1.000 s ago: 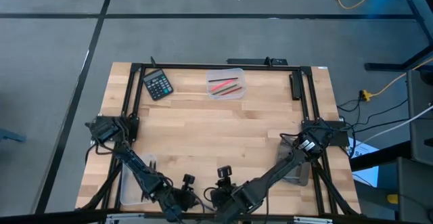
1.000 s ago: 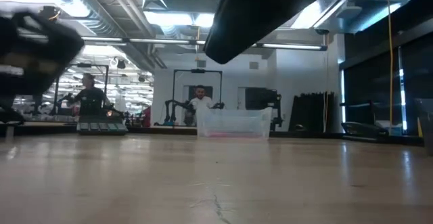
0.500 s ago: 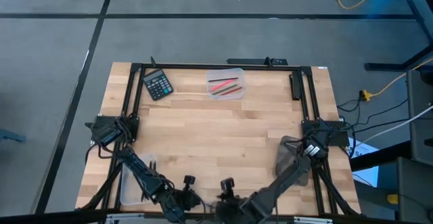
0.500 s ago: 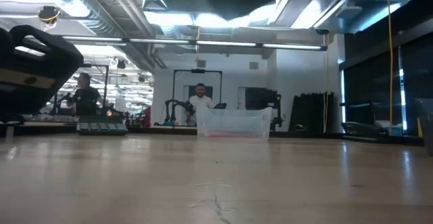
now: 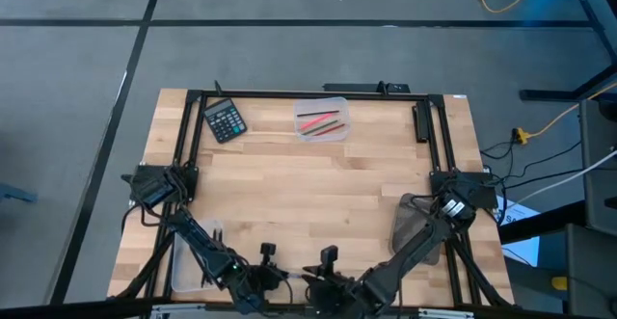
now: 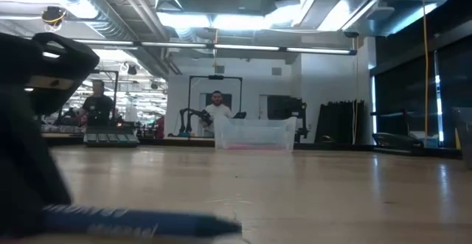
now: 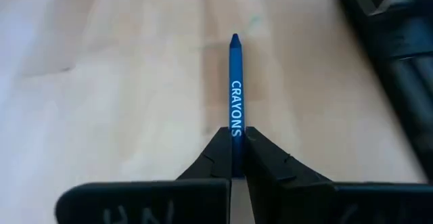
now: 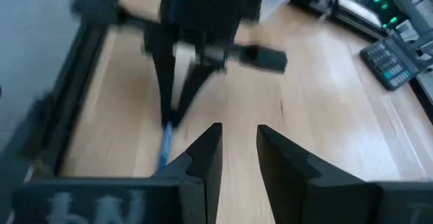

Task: Sort crayons/erasers/pens/pencils in bins
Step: Put the blue crayon into the black bin

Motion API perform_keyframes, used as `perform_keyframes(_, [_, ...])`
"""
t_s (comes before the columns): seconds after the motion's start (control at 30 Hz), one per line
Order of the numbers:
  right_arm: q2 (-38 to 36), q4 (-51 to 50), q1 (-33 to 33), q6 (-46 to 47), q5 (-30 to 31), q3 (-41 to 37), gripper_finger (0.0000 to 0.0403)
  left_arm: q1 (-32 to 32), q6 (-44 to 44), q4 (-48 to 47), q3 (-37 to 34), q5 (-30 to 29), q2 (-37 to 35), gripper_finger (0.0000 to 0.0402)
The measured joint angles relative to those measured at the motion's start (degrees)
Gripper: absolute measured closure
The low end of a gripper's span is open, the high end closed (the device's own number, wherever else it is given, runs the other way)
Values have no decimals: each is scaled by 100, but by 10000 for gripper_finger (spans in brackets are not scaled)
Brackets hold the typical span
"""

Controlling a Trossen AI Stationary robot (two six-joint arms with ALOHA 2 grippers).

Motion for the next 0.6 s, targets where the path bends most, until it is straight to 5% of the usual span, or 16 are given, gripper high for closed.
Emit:
perform_keyframes(0.2, [-188, 311, -1, 42, 285, -574, 306, 27, -2, -344, -40, -410, -166, 389])
perform_keyframes(0.37, [-726, 574, -87, 980, 672, -2030, 306, 56, -199, -379, -24, -1033, -284, 388])
perform_keyframes(0.6, [-2244, 3391, -177, 699, 533, -4358, 306, 440, -309, -65, -14, -1485, -442, 388])
